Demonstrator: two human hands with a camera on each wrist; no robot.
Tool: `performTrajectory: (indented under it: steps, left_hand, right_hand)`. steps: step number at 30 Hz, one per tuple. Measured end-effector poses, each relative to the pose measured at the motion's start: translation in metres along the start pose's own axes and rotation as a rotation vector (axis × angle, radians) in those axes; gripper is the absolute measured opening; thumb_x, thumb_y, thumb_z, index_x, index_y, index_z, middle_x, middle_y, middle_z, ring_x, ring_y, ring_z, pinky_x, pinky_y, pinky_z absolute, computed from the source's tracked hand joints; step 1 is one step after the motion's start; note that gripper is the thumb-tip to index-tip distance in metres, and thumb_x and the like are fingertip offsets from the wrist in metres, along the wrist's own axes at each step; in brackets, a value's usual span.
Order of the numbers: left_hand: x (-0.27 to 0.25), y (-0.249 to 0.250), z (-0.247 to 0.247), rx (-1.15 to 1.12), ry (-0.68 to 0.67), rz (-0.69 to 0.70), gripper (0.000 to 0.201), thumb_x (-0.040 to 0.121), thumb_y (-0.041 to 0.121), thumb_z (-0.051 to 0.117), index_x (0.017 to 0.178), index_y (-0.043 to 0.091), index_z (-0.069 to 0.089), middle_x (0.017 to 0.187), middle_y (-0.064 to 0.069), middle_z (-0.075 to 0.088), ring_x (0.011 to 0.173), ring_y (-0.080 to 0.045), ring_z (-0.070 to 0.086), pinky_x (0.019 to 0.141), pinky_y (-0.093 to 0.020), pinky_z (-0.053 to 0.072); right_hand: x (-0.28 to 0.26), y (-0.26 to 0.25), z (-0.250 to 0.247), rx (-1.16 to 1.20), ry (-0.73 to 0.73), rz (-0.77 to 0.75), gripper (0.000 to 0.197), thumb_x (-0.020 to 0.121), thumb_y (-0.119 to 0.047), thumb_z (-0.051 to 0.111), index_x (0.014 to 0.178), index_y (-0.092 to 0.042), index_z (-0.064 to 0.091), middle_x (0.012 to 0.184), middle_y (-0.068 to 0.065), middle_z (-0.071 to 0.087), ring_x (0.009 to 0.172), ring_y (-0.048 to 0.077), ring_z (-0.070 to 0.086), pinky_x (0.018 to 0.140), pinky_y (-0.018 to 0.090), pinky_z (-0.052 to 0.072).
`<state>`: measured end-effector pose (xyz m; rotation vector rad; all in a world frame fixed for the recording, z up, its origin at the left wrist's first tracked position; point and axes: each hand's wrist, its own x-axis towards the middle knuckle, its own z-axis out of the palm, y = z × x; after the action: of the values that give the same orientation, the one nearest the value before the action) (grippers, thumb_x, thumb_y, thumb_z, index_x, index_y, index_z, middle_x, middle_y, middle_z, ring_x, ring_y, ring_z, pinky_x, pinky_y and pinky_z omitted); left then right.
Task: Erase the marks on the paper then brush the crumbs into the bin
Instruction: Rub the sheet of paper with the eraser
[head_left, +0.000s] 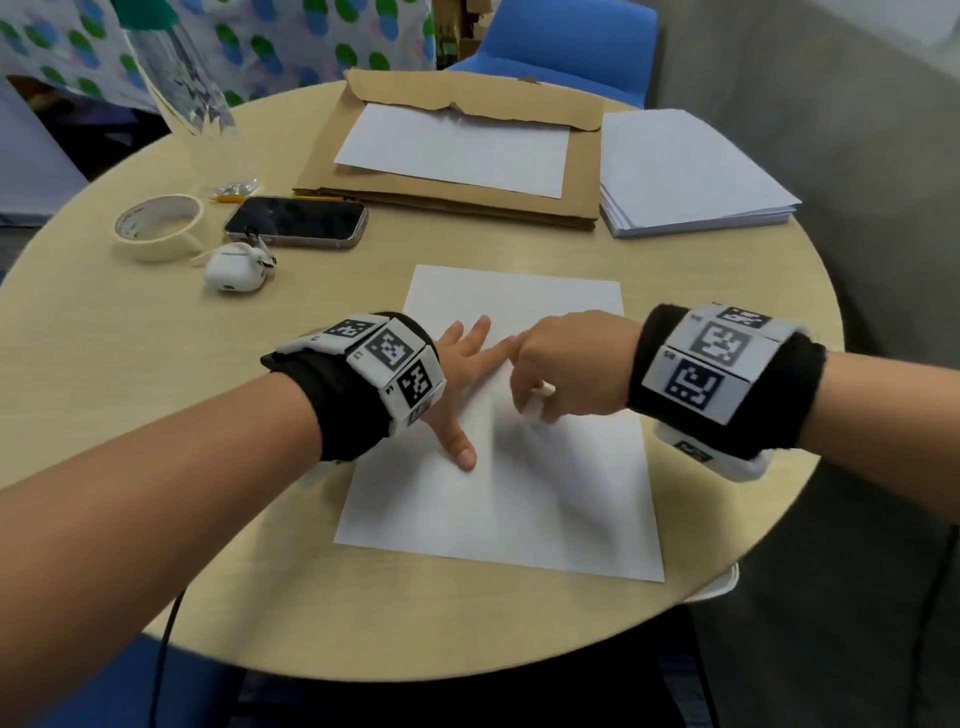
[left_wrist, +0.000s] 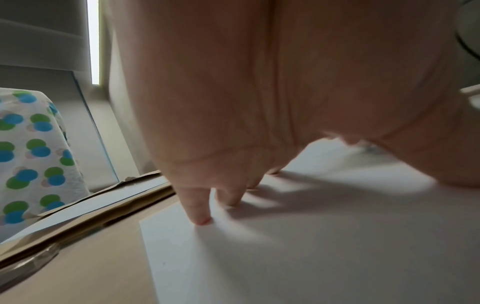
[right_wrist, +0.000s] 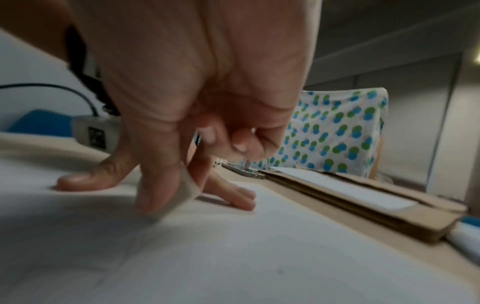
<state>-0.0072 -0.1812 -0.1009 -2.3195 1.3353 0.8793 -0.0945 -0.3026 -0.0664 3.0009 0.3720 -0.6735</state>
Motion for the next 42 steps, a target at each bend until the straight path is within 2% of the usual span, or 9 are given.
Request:
performTrajectory:
  steps: [3,9,13,21,26,30,36,39,42]
  left_hand:
    - [-0.002,-0.002,0.001,-0.005,0.012,0.017,0.132,0.065,0.051,0.077,0.145,0.025,-0.025,0.152,-0.008,-0.031,0.143,-0.032,-0.019,0.117,-0.053,0.005]
    - [0.002,-0.003,0.001,-0.010,-0.009,-0.006,0.135,0.063,0.052,0.078,0.143,0.026,-0.028,0.152,-0.005,-0.032,0.143,-0.030,-0.020,0.117,-0.052,0.002]
    - [-0.002,0.001,-0.001,0.002,0.010,0.017,0.127,0.065,0.049,0.078,0.147,0.027,-0.017,0.152,-0.010,-0.030,0.142,-0.036,-0.017,0.117,-0.052,0.001]
    - [0.001,0.000,0.000,0.012,-0.003,-0.028,0.136,0.063,0.051,0.079,0.143,0.025,-0.028,0.152,-0.006,-0.031,0.143,-0.031,-0.019,0.116,-0.051,0.002]
    - [-0.003,0.001,-0.002,0.032,0.013,-0.008,0.127,0.064,0.052,0.078,0.148,0.027,-0.016,0.153,-0.009,-0.028,0.143,-0.036,-0.015,0.116,-0.053,0.005]
    - [-0.007,0.005,-0.004,0.012,0.007,-0.039,0.132,0.065,0.048,0.078,0.145,0.024,-0.025,0.154,-0.006,-0.028,0.144,-0.031,-0.017,0.115,-0.051,0.003]
    - [-0.007,0.011,-0.012,0.002,-0.011,-0.047,0.124,0.069,0.044,0.078,0.146,0.031,-0.018,0.155,-0.001,-0.024,0.145,-0.026,-0.012,0.116,-0.050,0.007]
    - [-0.008,0.021,-0.014,-0.080,0.055,-0.021,0.113,0.074,0.048,0.072,0.149,0.026,-0.009,0.157,0.000,-0.018,0.146,-0.021,-0.009,0.117,-0.046,0.008]
    - [-0.002,0.028,-0.004,-0.116,0.116,-0.010,0.120,0.069,0.057,0.072,0.149,0.021,-0.010,0.157,-0.004,-0.019,0.146,-0.025,-0.010,0.118,-0.047,0.007]
  right_hand:
    - [0.009,-0.003,0.003,0.035,0.106,-0.063,0.023,0.084,-0.017,0.063,0.104,-0.025,0.069,0.110,-0.003,0.061,0.100,0.020,0.057,0.070,0.026,0.037]
    - [-0.020,0.007,0.004,-0.088,-0.071,-0.061,0.024,0.085,-0.018,0.060,0.105,-0.028,0.068,0.085,-0.014,0.045,0.090,0.016,0.054,0.066,0.026,0.037]
    - [0.008,-0.006,-0.001,-0.117,0.080,-0.163,0.026,0.088,-0.016,0.055,0.110,-0.026,0.066,0.112,-0.006,0.064,0.099,0.018,0.060,0.068,0.027,0.037]
    - [-0.016,0.008,0.001,-0.162,-0.097,-0.075,0.025,0.084,-0.017,0.061,0.107,-0.026,0.067,0.093,-0.008,0.051,0.085,0.018,0.054,0.060,0.022,0.037]
    - [0.005,-0.008,0.002,-0.048,0.099,-0.072,0.026,0.085,-0.018,0.062,0.110,-0.024,0.067,0.114,-0.004,0.061,0.100,0.019,0.058,0.067,0.027,0.034]
    - [-0.014,0.002,0.011,-0.002,0.045,-0.009,0.026,0.084,-0.024,0.065,0.110,-0.024,0.067,0.093,-0.009,0.047,0.087,0.014,0.047,0.068,0.024,0.031]
    - [-0.037,0.026,0.040,0.743,0.168,0.253,0.012,0.082,-0.014,0.067,0.092,-0.017,0.071,0.075,-0.004,0.062,0.053,-0.004,0.054,0.056,0.003,0.041]
    - [-0.037,0.028,0.044,1.155,0.200,0.393,0.007,0.082,-0.007,0.068,0.088,-0.004,0.069,0.070,0.008,0.064,0.050,0.007,0.059,0.054,0.014,0.052]
    - [-0.029,0.027,0.039,1.132,0.163,0.425,0.014,0.081,-0.006,0.069,0.092,0.003,0.068,0.070,0.011,0.064,0.055,0.013,0.061,0.055,0.016,0.055]
